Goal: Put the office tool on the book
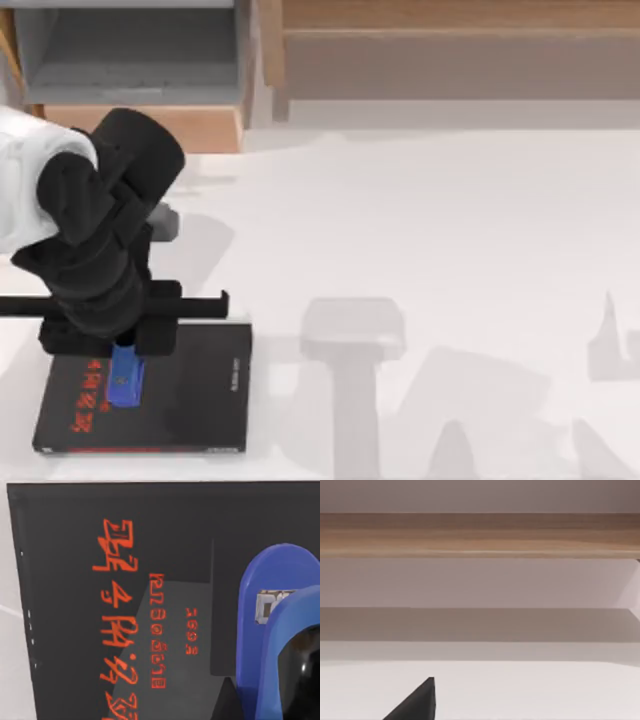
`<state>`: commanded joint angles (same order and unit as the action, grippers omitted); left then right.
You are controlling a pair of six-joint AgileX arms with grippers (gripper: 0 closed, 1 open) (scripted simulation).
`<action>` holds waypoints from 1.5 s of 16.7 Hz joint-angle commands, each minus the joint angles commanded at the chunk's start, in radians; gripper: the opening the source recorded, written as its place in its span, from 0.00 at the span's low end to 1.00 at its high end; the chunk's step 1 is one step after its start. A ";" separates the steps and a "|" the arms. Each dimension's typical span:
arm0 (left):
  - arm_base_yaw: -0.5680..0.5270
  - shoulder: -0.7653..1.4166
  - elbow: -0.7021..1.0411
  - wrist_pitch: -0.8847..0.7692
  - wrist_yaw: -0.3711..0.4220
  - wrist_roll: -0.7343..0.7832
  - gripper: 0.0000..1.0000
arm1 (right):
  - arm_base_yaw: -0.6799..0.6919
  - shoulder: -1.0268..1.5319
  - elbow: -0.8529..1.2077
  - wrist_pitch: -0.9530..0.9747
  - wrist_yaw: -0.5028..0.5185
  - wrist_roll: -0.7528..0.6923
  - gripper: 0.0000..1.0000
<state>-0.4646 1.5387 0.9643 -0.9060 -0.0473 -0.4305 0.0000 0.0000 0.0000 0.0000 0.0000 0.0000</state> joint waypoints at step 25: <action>0.005 0.055 -0.073 0.129 0.001 0.006 0.98 | 0.000 0.000 0.000 0.000 0.000 0.000 1.00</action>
<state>-0.4592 1.5941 0.8912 -0.7772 -0.0467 -0.4243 0.0000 0.0000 0.0000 0.0000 0.0000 0.0000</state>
